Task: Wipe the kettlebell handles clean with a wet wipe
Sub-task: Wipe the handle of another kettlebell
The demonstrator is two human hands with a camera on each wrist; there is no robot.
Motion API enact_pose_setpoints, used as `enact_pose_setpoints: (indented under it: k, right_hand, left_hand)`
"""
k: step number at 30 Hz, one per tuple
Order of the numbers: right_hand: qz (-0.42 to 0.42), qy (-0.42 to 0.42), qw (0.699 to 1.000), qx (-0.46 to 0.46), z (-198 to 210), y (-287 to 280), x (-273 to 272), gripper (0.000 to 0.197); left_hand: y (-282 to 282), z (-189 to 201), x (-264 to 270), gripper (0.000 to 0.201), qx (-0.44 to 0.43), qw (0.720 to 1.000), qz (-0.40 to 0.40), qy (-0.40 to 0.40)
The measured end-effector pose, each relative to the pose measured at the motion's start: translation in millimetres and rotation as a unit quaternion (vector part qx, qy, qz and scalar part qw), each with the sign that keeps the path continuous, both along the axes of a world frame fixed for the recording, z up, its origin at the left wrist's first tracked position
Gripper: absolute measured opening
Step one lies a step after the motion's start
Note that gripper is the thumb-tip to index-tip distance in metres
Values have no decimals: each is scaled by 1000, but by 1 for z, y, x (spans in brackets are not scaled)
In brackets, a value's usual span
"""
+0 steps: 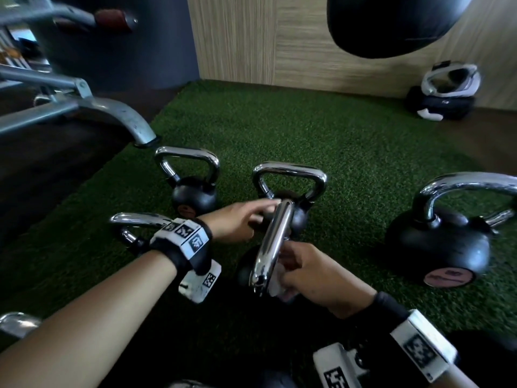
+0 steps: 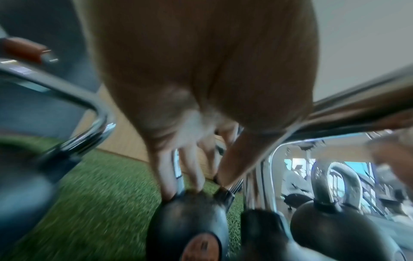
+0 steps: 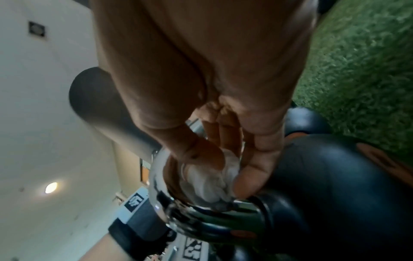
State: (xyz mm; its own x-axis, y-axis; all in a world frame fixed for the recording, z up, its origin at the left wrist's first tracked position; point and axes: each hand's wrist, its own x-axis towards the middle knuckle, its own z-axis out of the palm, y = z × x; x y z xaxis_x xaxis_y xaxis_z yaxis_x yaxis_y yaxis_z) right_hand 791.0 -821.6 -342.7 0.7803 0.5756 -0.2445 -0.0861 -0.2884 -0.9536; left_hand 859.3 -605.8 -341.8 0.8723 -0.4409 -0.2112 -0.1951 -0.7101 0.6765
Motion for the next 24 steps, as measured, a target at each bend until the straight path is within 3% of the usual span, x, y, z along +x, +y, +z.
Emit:
enact_pose_setpoints:
  k: [4,8,14,24]
  right_hand:
    - [71,40,996,45,20,-3,-3,29]
    - [24,-24,997,-74,25,8,-2,57]
    - [-23,-25,995,-98,27,10,-6,44]
    - [-79,-234,945,-212,36,-17,-12,40]
  left_hand:
    - [-18,22,15,71,4,989,-54,-137]
    - [-28,27,22,36,24,985,-63,-162]
    - [-28,24,20,23,17,985,-50,-164]
    - [7,9,-7,14,2,965,95,-246]
